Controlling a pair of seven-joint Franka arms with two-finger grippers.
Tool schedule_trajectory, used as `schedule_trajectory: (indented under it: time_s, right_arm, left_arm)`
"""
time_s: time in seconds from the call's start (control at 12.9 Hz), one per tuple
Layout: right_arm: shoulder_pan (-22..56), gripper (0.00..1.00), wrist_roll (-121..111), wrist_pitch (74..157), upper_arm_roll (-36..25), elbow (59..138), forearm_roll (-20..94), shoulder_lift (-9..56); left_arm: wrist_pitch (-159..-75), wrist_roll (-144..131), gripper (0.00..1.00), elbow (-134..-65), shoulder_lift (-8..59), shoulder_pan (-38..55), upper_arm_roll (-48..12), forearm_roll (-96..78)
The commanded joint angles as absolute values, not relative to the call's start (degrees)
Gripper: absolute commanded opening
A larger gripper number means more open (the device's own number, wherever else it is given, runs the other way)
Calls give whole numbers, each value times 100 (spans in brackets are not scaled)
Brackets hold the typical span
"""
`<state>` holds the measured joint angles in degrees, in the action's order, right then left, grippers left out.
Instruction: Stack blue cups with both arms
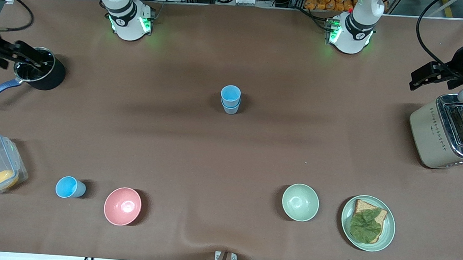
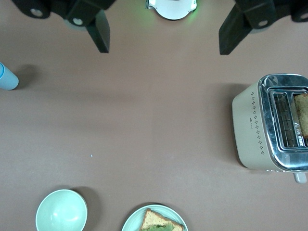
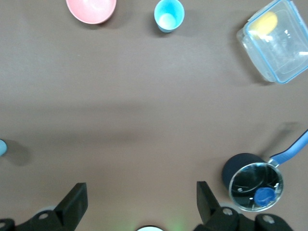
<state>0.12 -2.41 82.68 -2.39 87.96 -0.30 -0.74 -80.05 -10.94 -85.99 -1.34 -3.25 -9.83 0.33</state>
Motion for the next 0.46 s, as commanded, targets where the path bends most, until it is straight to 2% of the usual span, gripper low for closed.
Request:
schedule_trajectory:
  time_s: [0.0,0.39]
  right_arm:
    - [-123,100,-448,8411,-185,8912,-44,-132]
    - [-211,100,-439,8411,-193,8903,-18,-141]
  left_arm:
    - [-7971,-984,100,-8788,-413,-387,-1046,123]
    - [-7980,-572,100,-8499,-334,-387,-994,272]
